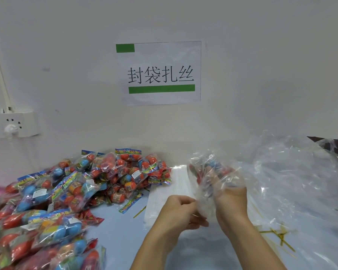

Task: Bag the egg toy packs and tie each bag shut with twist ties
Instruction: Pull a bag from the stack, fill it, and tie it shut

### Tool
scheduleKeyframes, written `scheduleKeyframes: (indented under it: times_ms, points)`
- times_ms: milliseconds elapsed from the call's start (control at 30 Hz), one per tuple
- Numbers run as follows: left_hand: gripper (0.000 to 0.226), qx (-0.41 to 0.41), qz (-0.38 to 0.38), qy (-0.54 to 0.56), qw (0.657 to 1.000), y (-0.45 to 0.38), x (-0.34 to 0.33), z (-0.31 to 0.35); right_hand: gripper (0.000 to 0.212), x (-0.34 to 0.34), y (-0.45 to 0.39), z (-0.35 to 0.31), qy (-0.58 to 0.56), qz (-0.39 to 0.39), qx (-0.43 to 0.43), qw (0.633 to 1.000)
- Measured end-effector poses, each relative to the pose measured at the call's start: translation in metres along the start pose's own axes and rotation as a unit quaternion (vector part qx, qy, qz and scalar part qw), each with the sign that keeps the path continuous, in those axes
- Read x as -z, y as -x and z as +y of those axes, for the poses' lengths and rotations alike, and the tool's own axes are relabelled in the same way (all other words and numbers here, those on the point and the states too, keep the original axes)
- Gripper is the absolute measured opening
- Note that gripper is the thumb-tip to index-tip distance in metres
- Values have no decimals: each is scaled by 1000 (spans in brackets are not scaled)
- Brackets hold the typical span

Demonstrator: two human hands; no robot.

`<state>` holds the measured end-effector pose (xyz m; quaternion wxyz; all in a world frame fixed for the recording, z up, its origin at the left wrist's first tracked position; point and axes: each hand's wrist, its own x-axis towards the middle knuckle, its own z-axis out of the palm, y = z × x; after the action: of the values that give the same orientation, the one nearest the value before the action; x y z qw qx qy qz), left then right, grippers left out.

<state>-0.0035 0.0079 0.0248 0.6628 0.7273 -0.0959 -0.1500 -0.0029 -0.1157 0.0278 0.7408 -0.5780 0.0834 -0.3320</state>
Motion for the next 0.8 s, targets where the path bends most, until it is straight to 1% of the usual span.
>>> scheduleKeyframes:
  times_ms: [67,133,200,267,300,367,400,433,467,533,600,667,767,800]
  points:
    - [20,-9,-4,-40,999,0,2,0,19,5,-5,1,36,13,15,999]
    - [19,-12,-12,-67,998,1,4,1,23,7,-7,3,79,22,28,996]
    - [17,-11,-25,-100,995,2,6,2,20,7,-7,5,113,18,27,993]
    - [16,-7,-10,-127,992,3,6,3,19,5,-6,5,117,4,12,993]
    - [13,-8,24,-124,992,2,7,3,21,5,-6,6,112,3,9,994]
    - [14,-31,135,-92,986,0,10,4,23,6,-7,6,109,8,7,994]
    - [21,-55,189,-70,978,-2,12,6,25,7,-7,6,112,6,3,994]
    - [29,-77,218,-51,971,-3,13,8,28,7,-6,6,117,0,1,993]
    - [37,-90,219,-39,971,-3,12,9,31,6,-4,6,125,-10,0,992]
    - [46,-100,173,-40,979,-1,6,12,35,2,0,6,144,-35,4,989]
    - [46,-128,145,-72,978,1,0,10,35,-1,3,7,177,-60,30,982]
    - [39,-163,149,-87,971,0,-1,10,39,-3,6,8,180,-75,64,979]
    - [42,-201,160,-54,965,1,6,14,33,-2,6,9,211,-68,110,969]
    - [41,-216,158,-43,962,2,8,15,31,-2,6,10,208,-59,110,970]
